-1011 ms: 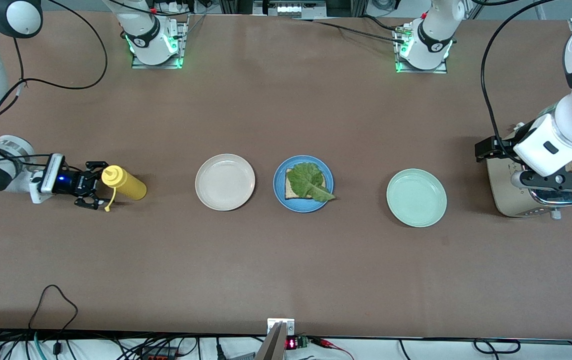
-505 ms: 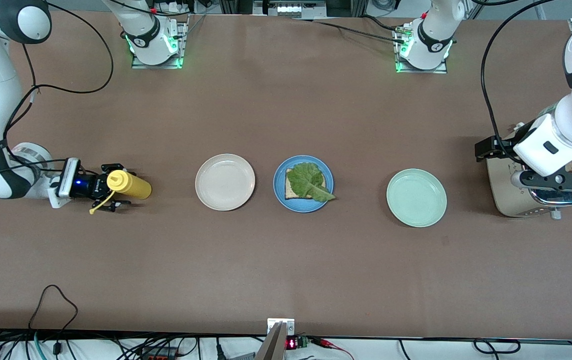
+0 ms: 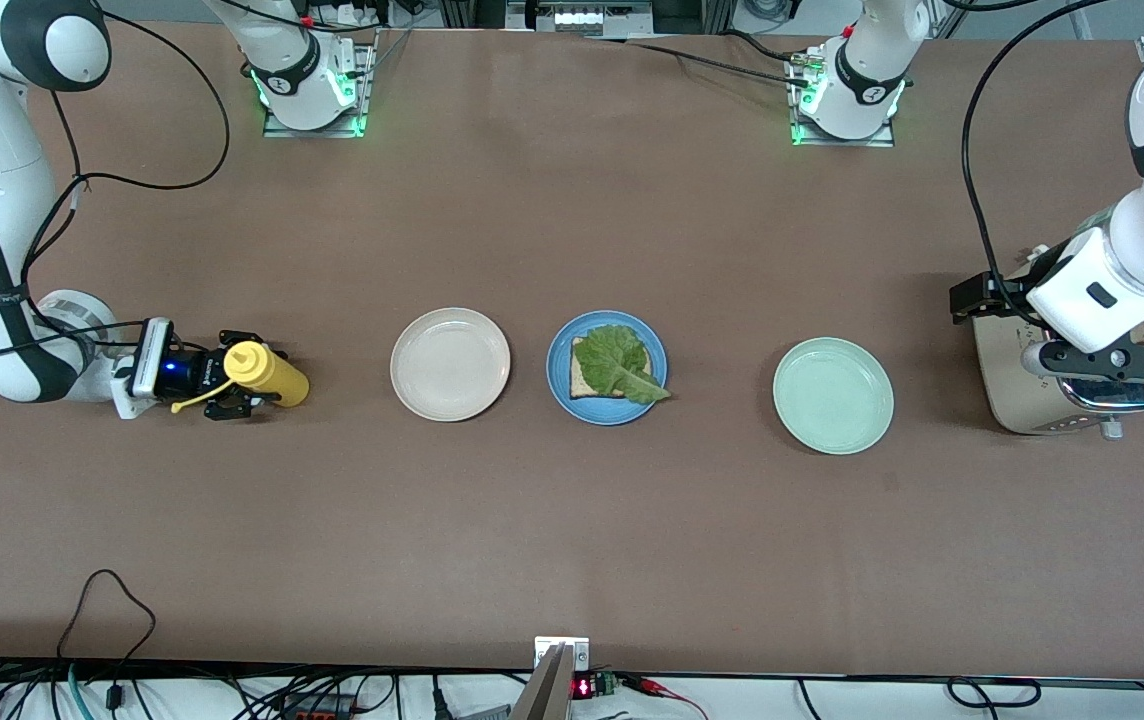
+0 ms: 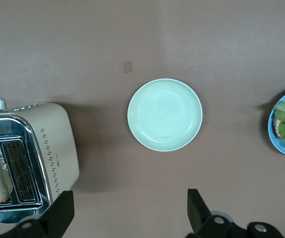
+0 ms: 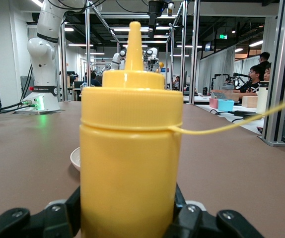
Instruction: Make sandwich in blue plate with both arms
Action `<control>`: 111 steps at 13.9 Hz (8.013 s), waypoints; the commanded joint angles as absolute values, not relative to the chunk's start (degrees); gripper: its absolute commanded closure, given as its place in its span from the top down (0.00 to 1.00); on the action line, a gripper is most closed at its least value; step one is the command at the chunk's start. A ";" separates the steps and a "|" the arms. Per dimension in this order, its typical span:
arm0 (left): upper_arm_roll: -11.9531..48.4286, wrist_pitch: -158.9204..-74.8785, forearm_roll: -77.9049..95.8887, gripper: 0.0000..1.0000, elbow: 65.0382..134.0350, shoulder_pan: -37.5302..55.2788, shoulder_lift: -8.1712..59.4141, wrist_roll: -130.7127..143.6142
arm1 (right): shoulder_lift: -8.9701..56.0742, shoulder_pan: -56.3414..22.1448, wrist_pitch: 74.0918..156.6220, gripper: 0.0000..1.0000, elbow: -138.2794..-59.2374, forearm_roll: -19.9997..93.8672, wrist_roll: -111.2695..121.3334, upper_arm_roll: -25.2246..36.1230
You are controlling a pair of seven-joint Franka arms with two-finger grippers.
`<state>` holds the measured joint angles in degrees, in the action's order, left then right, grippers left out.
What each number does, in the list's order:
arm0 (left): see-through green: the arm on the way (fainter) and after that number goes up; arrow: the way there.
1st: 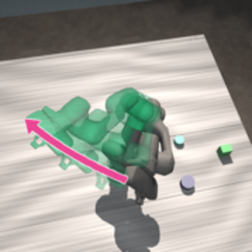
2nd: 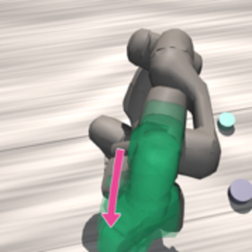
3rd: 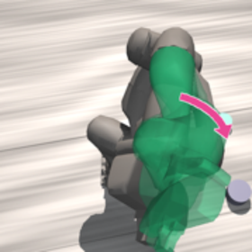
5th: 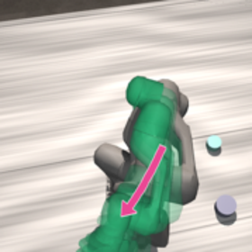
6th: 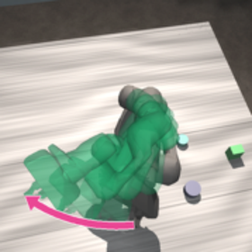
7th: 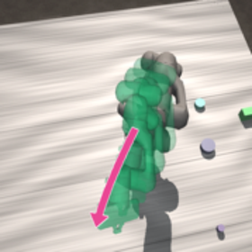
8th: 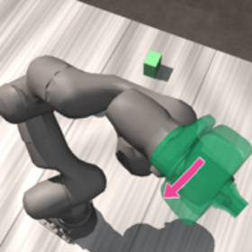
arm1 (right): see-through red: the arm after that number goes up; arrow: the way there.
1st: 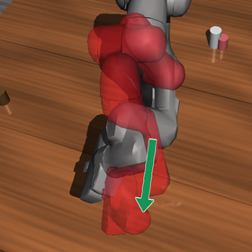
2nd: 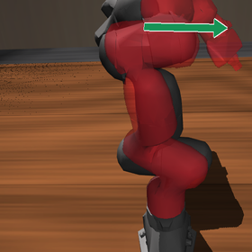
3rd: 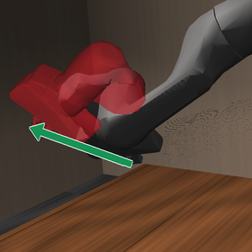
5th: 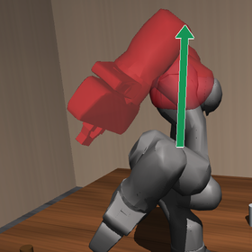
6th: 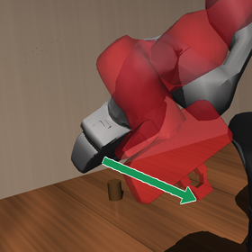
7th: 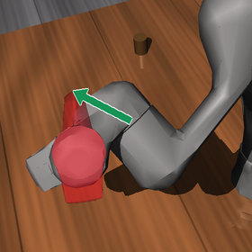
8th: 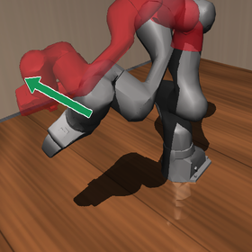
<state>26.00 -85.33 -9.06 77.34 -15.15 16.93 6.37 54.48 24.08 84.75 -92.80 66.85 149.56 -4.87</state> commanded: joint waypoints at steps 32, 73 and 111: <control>26.19 -84.20 -7.91 1.00 75.76 -15.73 17.49 6.50 | 34.71 -36.73 118.57 0.31 -85.35 -26.79 38.87 -4.04; 24.79 -81.56 -11.49 1.00 76.55 -27.85 22.76 2.23 | 46.05 25.66 79.63 0.36 -87.80 58.80 131.46 -4.39; 45.26 -84.38 -15.30 0.01 81.91 -39.32 21.97 -18.49 | 16.19 18.57 88.06 1.00 -85.43 13.20 84.08 -1.58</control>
